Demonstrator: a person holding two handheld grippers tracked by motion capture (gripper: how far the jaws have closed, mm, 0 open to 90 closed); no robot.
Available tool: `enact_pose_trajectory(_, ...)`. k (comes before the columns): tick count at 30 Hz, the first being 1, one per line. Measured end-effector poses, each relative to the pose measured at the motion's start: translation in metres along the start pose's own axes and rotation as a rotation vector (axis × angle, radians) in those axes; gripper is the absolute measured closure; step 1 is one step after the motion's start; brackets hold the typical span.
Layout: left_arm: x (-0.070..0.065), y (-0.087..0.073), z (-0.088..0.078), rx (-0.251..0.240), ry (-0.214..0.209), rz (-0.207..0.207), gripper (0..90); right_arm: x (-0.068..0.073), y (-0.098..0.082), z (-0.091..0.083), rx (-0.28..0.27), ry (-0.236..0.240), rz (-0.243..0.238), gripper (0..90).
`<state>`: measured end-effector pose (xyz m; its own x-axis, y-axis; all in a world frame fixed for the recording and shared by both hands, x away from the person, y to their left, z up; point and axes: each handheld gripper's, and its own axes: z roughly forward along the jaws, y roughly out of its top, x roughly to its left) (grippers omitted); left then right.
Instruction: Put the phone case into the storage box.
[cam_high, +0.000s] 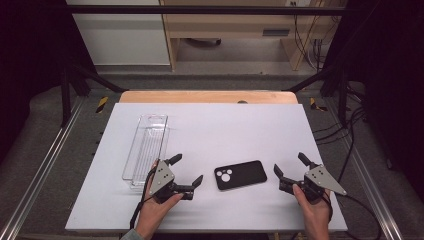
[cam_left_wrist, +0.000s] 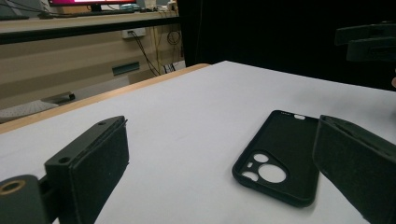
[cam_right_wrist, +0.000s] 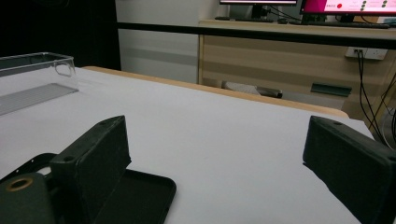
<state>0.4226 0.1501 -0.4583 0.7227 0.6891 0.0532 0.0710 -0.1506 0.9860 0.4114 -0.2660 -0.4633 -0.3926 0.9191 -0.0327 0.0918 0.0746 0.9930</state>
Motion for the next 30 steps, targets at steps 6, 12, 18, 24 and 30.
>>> enact_pose_trajectory(6,-0.003,0.001,0.000,-0.002,-0.003,0.009,3.0,0.001,0.000,0.000,0.017,-0.003,0.021,6.2)
enact_pose_trajectory(12,-0.002,-0.001,-0.001,0.008,0.006,-0.005,3.0,0.003,0.001,0.003,0.126,0.007,0.051,5.3)
enact_pose_trajectory(18,-0.003,-0.003,0.000,0.018,0.010,-0.007,3.0,0.008,0.012,0.010,0.338,0.049,-0.045,6.2)
enact_pose_trajectory(24,-0.004,-0.004,0.000,0.024,0.011,-0.007,3.1,0.009,0.039,0.019,0.422,0.074,-0.157,9.7)
enact_pose_trajectory(30,-0.003,-0.004,0.000,0.027,0.012,-0.009,3.1,0.008,0.060,0.040,0.504,0.115,-0.176,13.6)
